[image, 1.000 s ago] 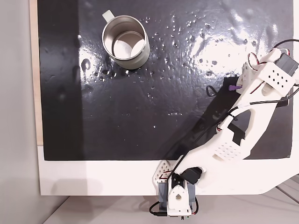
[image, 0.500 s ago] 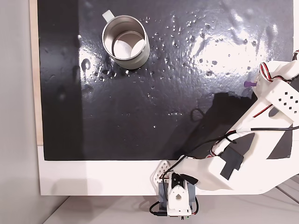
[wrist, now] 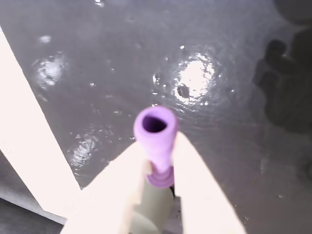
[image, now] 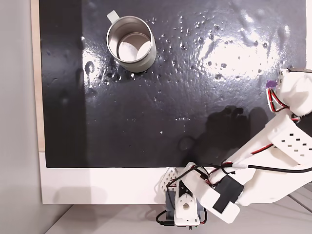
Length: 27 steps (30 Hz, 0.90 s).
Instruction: Grasp a pengrip and put it in the cup.
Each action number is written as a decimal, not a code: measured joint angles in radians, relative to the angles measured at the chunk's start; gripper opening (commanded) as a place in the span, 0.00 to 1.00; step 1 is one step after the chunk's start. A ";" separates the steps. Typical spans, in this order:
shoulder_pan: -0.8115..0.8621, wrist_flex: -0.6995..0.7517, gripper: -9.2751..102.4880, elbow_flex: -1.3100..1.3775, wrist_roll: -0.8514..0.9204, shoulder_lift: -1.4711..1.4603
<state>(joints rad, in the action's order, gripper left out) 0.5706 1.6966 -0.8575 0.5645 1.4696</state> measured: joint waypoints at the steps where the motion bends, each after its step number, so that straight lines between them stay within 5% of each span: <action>1: -0.005 0.000 0.09 0.000 0.000 0.011; 27: -0.491 0.000 0.08 0.302 -0.426 -0.097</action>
<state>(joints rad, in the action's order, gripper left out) 0.0798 1.6966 -0.5553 0.1381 1.3729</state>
